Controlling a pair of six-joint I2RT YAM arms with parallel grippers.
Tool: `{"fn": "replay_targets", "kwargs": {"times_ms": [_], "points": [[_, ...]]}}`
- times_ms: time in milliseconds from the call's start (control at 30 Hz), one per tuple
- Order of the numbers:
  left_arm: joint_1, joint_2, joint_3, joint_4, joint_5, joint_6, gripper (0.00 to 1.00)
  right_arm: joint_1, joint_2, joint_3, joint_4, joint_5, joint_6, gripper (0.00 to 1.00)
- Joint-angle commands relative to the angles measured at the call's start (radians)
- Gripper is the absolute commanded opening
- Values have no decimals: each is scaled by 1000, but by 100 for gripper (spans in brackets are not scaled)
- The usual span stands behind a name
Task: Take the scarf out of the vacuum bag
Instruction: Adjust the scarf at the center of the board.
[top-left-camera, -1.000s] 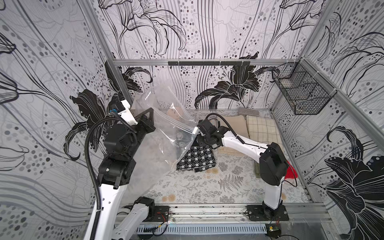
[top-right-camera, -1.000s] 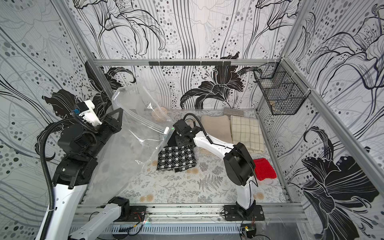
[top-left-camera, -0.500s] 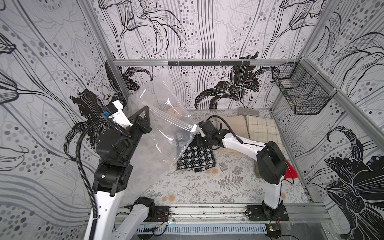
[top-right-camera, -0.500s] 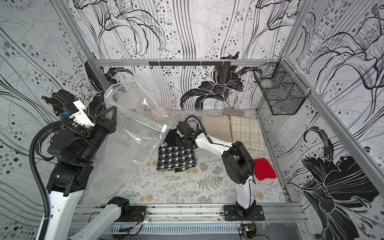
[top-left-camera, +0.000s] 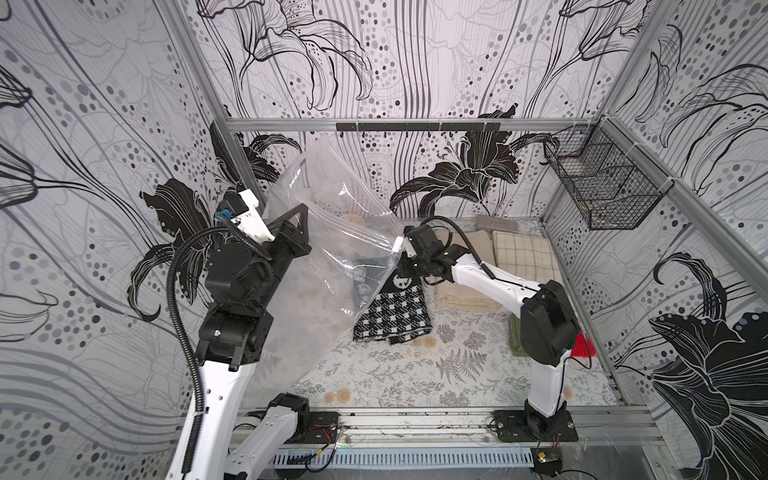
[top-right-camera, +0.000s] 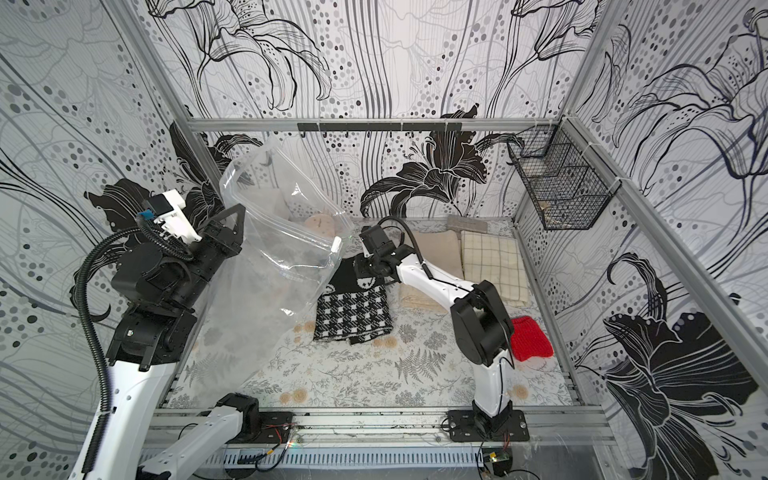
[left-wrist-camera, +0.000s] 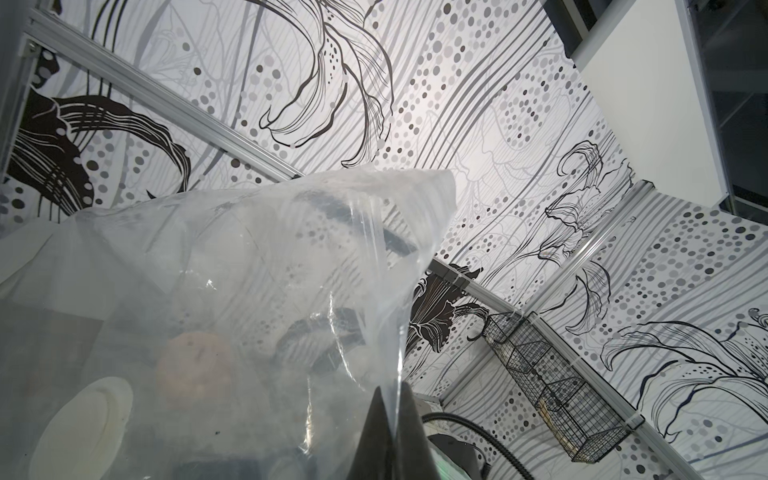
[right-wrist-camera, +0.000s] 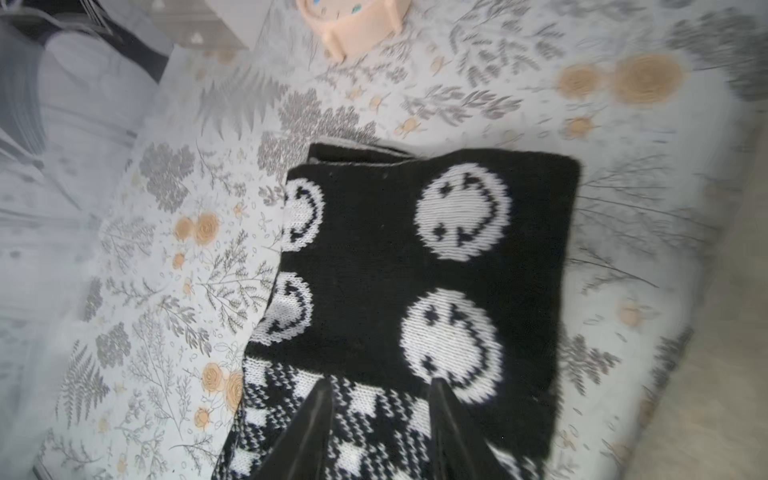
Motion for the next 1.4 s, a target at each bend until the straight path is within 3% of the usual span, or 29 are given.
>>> {"fn": "replay_targets", "kwargs": {"times_ms": [0, 400, 600, 967, 1000, 1100, 1167, 1267, 1367], "points": [[5, -14, 35, 116, 50, -5, 0, 40, 95, 109, -108, -42, -39, 42], [6, -24, 32, 105, 57, 7, 0, 84, 478, 668, -315, 7, -91, 42], [6, -12, 18, 101, 66, 6, 0, 95, 656, 924, -439, -25, -113, 43], [5, -9, 8, 99, 85, -2, 0, 111, 704, 865, -422, -36, -148, 40], [6, -10, 9, 96, 86, -1, 0, 111, 711, 865, -424, -35, -151, 37], [6, -14, 9, 88, 82, 3, 0, 111, 716, 864, -432, -44, -155, 14], [5, -14, 6, 86, 80, 0, 0, 111, 688, 838, -412, -65, -152, 3], [5, -13, -4, 97, 83, -8, 0, 111, 628, 768, -334, -80, -142, 0], [6, -10, -9, 103, 88, -15, 0, 109, 630, 804, -329, -74, -140, 0]]}}
